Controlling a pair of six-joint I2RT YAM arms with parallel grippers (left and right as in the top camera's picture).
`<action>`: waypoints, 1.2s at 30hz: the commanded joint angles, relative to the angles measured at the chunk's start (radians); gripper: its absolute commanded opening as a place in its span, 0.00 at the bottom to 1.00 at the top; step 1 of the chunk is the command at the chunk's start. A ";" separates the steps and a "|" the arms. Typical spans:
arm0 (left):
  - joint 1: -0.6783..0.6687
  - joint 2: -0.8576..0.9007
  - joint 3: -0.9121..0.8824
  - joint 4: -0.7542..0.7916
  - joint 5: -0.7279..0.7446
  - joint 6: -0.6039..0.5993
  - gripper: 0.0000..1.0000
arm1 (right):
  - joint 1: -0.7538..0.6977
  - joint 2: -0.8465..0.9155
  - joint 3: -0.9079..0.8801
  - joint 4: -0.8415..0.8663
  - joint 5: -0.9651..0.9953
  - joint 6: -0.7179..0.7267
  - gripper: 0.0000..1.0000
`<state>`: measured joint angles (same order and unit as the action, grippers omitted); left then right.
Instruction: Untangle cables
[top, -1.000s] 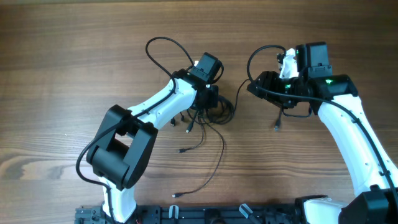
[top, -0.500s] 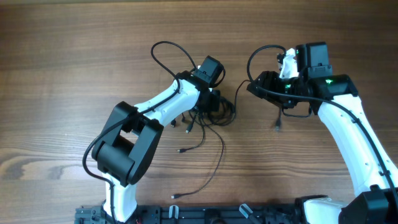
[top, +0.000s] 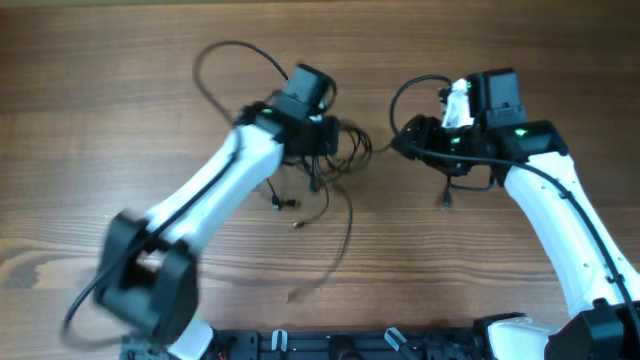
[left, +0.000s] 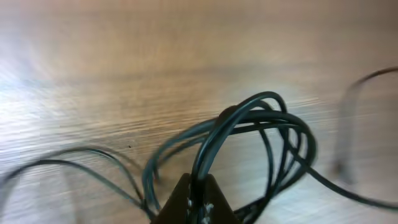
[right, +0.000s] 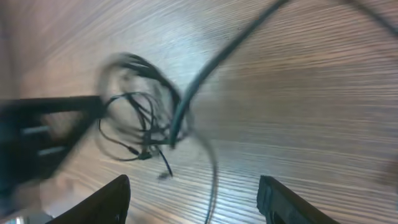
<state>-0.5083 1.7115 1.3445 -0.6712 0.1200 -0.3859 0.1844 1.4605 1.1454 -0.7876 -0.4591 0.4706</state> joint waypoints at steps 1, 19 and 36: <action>0.000 -0.128 0.016 -0.048 0.047 0.014 0.04 | 0.056 0.034 0.018 0.031 0.014 0.030 0.68; 0.001 -0.248 0.016 -0.145 0.150 -0.025 0.04 | 0.174 0.197 0.018 0.238 -0.082 0.109 0.64; 0.237 -0.611 0.016 -0.167 0.193 -0.070 0.04 | 0.164 0.375 0.018 0.321 0.063 0.212 0.60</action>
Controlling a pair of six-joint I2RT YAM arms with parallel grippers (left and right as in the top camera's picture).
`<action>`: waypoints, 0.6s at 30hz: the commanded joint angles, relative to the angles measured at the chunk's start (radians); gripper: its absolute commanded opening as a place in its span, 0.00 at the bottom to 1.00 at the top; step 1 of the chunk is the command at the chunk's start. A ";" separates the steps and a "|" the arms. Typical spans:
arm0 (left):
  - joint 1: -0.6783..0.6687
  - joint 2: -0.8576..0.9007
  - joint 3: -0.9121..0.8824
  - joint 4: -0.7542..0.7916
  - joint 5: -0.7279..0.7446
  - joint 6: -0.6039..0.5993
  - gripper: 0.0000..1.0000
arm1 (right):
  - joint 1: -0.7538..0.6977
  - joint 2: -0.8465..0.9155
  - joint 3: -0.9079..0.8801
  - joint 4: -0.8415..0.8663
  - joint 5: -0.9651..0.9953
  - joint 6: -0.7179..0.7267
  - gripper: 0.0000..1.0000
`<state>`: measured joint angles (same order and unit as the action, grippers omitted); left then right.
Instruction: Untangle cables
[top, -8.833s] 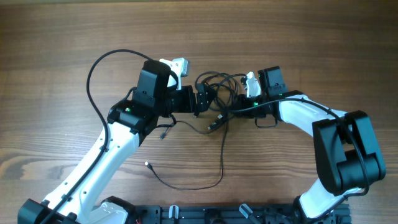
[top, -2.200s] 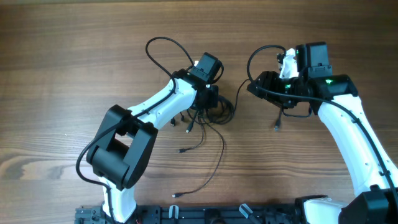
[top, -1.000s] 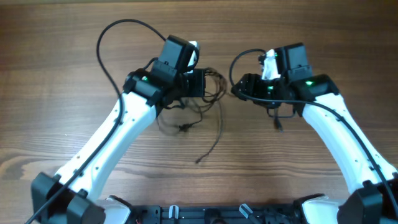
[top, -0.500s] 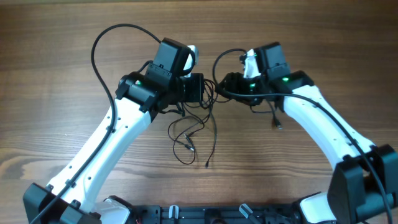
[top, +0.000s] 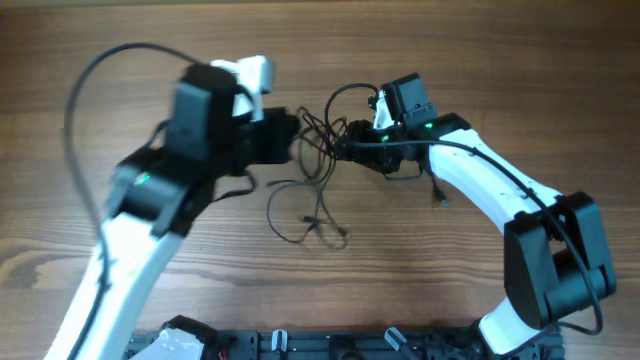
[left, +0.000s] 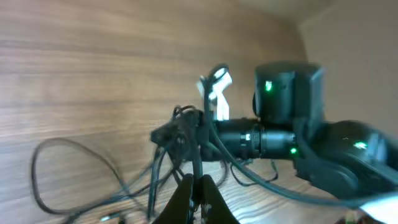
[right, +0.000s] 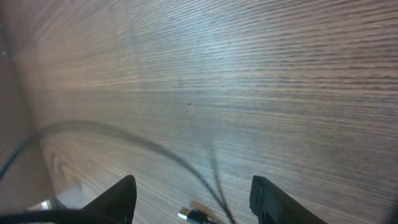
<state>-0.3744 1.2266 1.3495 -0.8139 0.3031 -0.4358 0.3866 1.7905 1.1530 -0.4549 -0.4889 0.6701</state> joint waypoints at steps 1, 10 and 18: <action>0.135 -0.148 0.011 -0.046 0.010 -0.020 0.04 | -0.051 0.045 0.010 -0.018 0.101 0.011 0.60; 0.370 -0.274 0.011 -0.179 0.029 -0.017 0.04 | -0.278 0.045 0.010 -0.174 0.148 -0.089 0.56; 0.370 -0.258 0.011 -0.175 0.060 0.014 0.04 | -0.440 0.044 0.010 -0.262 0.152 -0.248 0.59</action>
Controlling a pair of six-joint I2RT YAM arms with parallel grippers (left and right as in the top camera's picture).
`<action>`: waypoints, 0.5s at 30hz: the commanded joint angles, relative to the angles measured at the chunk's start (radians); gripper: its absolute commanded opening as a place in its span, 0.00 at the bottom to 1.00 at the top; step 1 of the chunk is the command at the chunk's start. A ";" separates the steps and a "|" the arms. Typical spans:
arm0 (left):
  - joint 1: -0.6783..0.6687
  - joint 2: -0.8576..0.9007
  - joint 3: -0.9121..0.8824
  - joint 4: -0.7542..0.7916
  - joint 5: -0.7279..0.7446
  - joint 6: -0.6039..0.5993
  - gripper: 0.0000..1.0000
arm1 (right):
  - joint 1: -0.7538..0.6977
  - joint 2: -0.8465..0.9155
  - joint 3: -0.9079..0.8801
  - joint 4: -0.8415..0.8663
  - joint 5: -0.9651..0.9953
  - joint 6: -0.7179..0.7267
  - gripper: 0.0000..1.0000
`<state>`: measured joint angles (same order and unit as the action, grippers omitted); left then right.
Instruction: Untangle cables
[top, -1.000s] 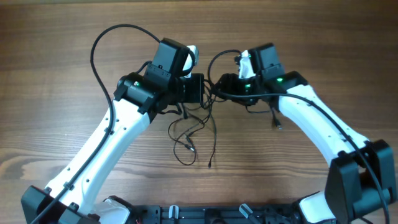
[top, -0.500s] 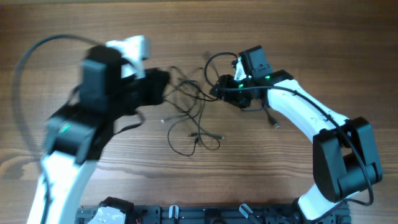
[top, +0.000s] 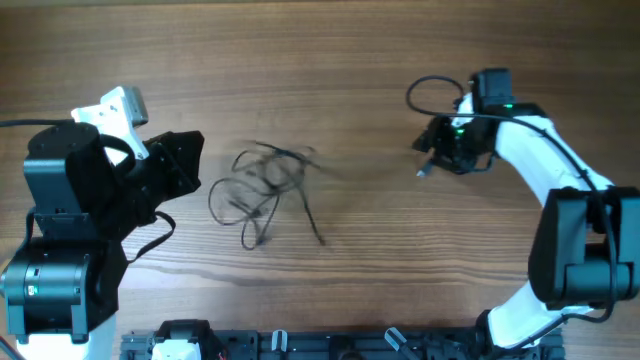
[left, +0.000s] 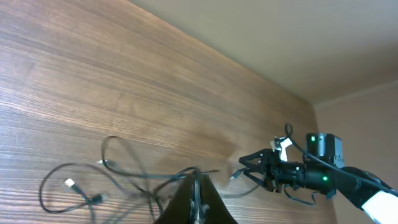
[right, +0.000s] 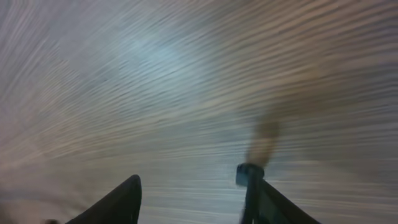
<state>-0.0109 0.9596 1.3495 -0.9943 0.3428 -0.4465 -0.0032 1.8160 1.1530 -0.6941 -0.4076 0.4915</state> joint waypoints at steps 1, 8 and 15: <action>0.006 0.013 0.011 0.006 0.021 0.024 0.04 | -0.071 0.018 0.010 -0.035 0.088 -0.070 0.60; 0.006 0.055 0.010 0.002 0.059 0.024 0.04 | -0.166 0.016 0.010 -0.054 -0.133 -0.262 0.71; -0.065 0.204 0.010 -0.019 0.140 0.022 0.43 | -0.146 0.016 0.010 -0.023 -0.178 -0.279 0.78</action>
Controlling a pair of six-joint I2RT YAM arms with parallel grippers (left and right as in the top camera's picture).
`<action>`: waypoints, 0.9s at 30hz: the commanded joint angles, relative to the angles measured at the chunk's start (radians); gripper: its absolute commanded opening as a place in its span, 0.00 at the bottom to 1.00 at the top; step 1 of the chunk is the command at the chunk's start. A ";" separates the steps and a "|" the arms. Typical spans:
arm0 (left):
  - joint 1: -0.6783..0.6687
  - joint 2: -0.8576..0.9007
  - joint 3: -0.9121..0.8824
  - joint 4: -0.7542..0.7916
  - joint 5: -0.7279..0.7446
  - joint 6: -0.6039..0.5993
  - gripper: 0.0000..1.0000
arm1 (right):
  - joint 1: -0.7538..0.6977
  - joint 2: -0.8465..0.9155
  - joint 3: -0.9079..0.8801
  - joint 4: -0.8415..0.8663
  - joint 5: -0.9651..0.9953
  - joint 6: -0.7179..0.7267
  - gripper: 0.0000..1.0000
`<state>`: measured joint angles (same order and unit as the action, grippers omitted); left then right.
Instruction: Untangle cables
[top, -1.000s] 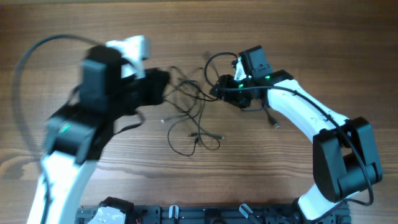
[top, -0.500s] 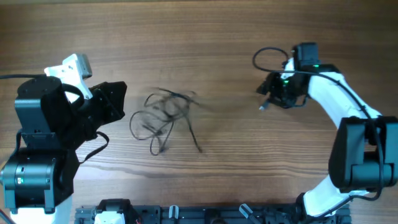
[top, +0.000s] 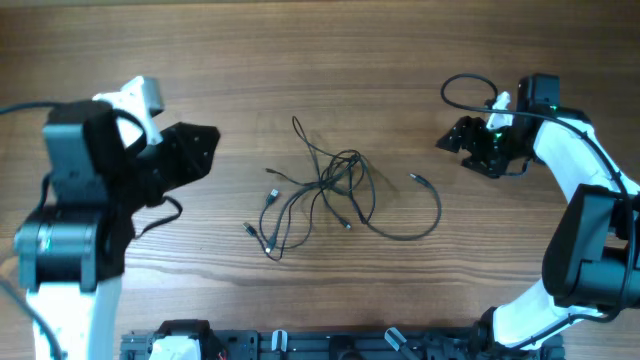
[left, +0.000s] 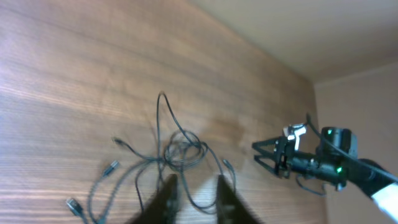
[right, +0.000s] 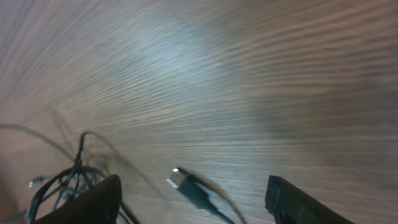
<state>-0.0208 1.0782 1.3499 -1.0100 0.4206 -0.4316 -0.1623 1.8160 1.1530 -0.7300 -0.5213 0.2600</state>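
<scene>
A loose tangle of thin black cables (top: 325, 195) lies on the wooden table (top: 320, 60) at its middle, several plug ends sticking out to the lower left (top: 262, 235). One strand curves right to a plug (top: 418, 179), also seen as the plug (right: 186, 182) in the right wrist view. My left gripper (top: 205, 150) hangs left of the tangle, open and empty; its fingers (left: 169, 186) frame the cables (left: 180, 146) far below. My right gripper (top: 452, 140) is open and empty, right of the plug.
The right arm's own wiring loops (top: 465, 88) above its wrist. A black rail (top: 320, 345) runs along the table's front edge. Bare wood surrounds the tangle on all sides.
My left gripper was shut on a strand with the bundle hanging near it; now it is open and the bundle lies spread at the table's middle. The right gripper sits slightly further right.
First both grippers were at the tangle near the table's middle, the left shut on cables. Then they were close together, the left still shut on a strand. Then the arms stood far apart, the left still holding the bundle. Now the cables lie loose between them.
</scene>
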 joint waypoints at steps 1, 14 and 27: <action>-0.078 0.107 0.010 -0.003 0.062 0.005 0.50 | 0.013 0.015 0.010 0.014 -0.064 -0.046 0.79; -0.539 0.584 0.010 0.303 -0.029 -0.305 0.72 | -0.018 -0.211 0.010 -0.052 0.037 0.063 0.84; -0.724 0.896 0.010 0.472 -0.044 -0.470 0.04 | -0.018 -0.298 0.010 -0.124 0.109 0.058 0.88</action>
<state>-0.7242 1.9602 1.3510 -0.5385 0.3897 -0.8616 -0.1787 1.5349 1.1530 -0.8513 -0.4358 0.3134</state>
